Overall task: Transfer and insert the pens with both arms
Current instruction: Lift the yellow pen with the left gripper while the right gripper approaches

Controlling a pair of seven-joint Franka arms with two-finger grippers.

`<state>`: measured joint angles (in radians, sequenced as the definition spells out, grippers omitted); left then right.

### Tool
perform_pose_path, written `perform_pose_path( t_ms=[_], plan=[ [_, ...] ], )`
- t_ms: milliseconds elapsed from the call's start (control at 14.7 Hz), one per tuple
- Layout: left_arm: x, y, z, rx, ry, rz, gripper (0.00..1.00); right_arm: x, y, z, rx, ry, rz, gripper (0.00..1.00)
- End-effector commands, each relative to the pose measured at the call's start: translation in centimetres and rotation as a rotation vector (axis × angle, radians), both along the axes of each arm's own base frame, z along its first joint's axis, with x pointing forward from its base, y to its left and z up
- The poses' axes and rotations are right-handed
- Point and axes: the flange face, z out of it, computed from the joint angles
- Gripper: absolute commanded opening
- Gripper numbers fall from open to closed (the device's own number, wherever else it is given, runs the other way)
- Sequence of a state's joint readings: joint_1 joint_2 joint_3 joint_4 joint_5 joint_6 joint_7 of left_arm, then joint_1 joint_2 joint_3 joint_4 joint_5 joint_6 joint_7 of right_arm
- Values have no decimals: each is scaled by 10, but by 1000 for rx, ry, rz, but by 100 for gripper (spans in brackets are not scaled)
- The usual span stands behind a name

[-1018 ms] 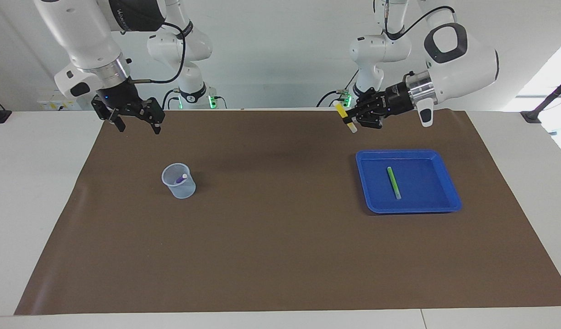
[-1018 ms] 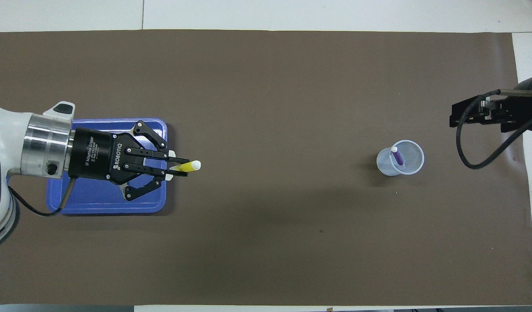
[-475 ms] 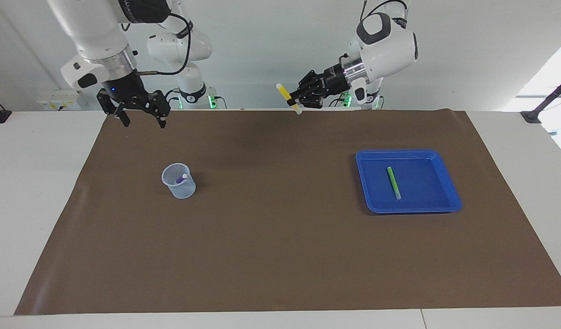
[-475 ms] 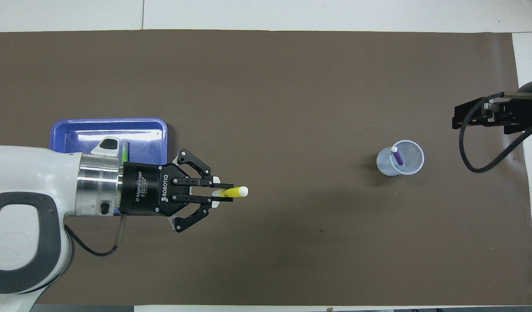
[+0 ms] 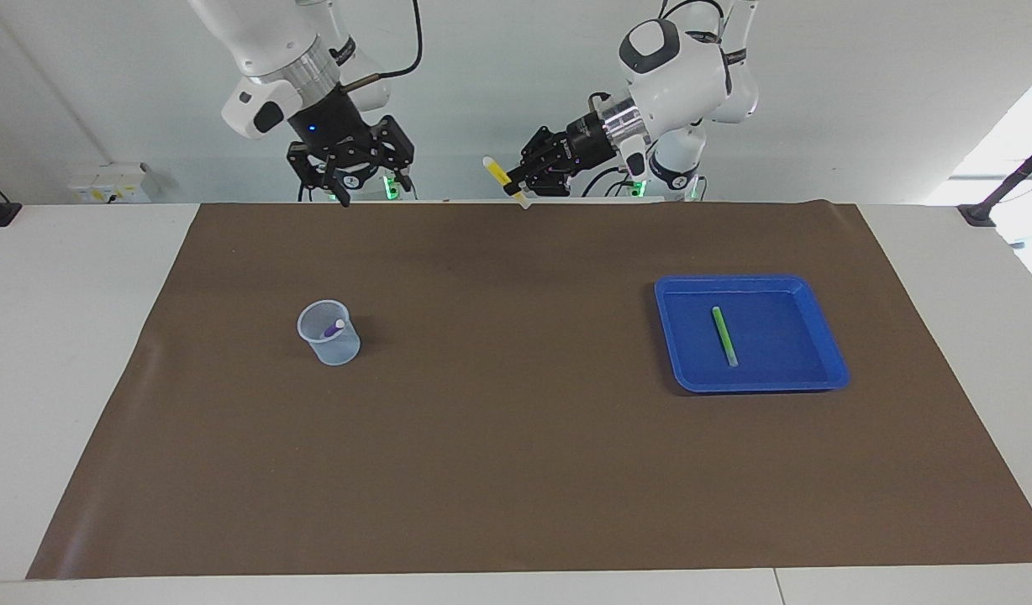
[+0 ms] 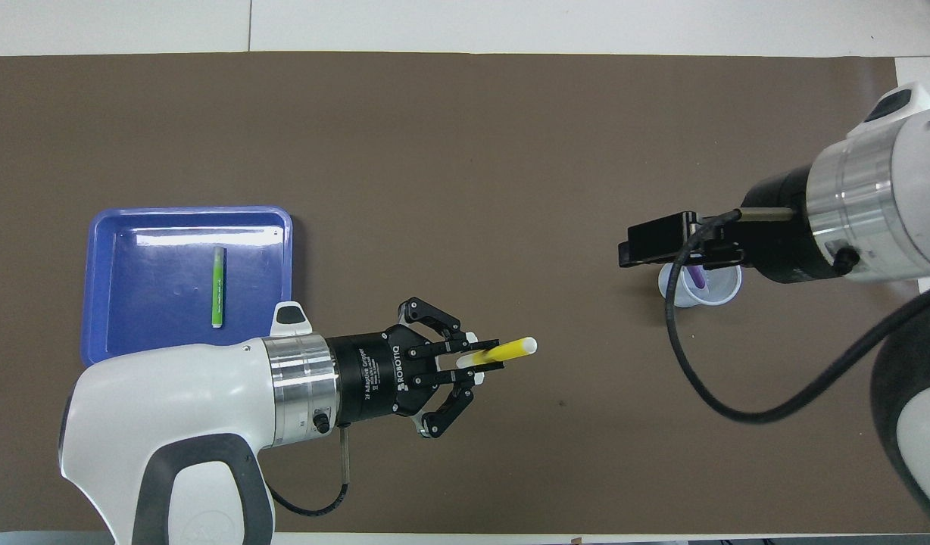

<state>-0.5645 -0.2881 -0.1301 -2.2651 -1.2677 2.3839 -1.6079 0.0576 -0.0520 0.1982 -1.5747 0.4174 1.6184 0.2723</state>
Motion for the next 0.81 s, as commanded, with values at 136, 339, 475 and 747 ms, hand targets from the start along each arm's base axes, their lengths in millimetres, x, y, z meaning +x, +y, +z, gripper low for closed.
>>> perform_pose_path(
  t_ms=[136,339,475,747],
  plan=[
    [-7,8,-1,-23,25,44,0,-14,37,-9,106,-4,-40,100],
    [-6,8,-1,-33,35,53,0,-22,70,-15,111,-4,-41,100],
    [-6,8,0,-32,34,57,0,-32,86,-23,99,18,-15,100],
    [-5,9,0,-33,38,66,0,-55,99,-37,63,56,21,100]
  ],
)
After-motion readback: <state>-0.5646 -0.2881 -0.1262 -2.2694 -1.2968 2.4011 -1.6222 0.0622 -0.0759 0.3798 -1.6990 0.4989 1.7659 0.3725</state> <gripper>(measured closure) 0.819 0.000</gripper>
